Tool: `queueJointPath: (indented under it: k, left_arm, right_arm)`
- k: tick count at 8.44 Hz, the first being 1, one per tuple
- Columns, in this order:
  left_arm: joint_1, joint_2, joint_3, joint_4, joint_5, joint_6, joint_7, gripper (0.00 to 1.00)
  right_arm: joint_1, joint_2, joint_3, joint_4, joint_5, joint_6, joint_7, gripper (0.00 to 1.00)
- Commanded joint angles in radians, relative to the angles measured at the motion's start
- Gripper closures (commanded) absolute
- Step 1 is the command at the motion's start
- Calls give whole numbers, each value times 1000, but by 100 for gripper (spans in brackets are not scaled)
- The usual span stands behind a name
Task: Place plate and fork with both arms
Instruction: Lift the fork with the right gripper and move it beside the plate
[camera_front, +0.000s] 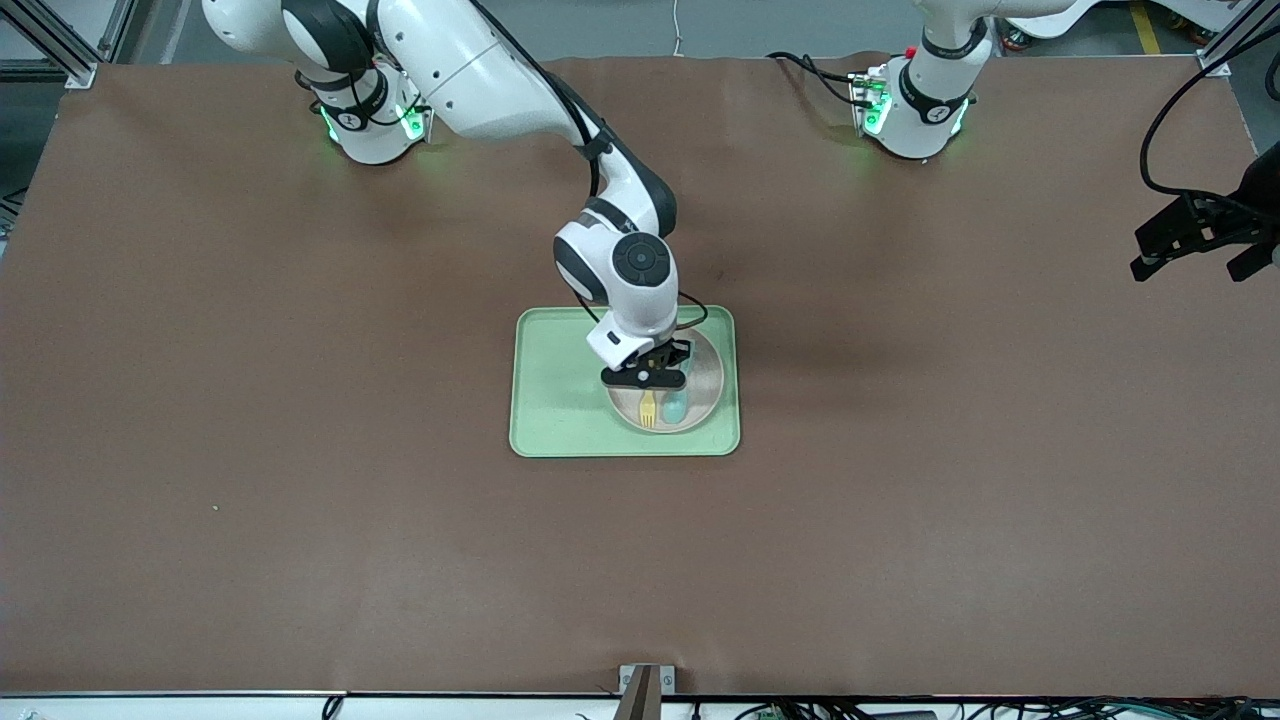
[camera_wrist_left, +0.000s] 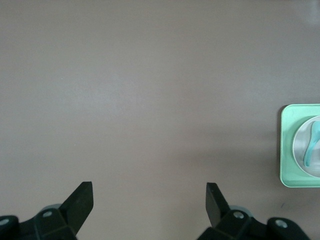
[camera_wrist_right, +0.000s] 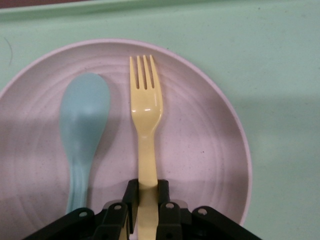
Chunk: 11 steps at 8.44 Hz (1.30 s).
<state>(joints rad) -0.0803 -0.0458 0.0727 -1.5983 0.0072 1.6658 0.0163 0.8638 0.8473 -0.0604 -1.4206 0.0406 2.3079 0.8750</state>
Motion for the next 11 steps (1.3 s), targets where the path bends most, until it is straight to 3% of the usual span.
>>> queueJointPath:
  k: [1, 4, 8, 10, 11]
  left_arm:
    - [-4, 4, 2, 20, 20, -5, 11, 1]
    - [-4, 1, 2, 18, 20, -5, 11, 1]
    - [-6, -2, 4, 17, 25, -5, 11, 1]
    - [-6, -3, 2, 17, 31, -5, 11, 1]
    - [-6, -3, 2, 17, 31, -5, 11, 1]
  right_arm:
    - [4, -4, -6, 9, 16, -10, 39, 100]
    - [4, -34, -6, 11, 16, -111, 65, 100]
    - [-52, -166, -6, 2, 18, -263, 62, 100]
    - [-124, -223, -4, -113, 18, -182, 53, 100]
    - [-150, -258, -4, -211, 18, -66, 44, 100]
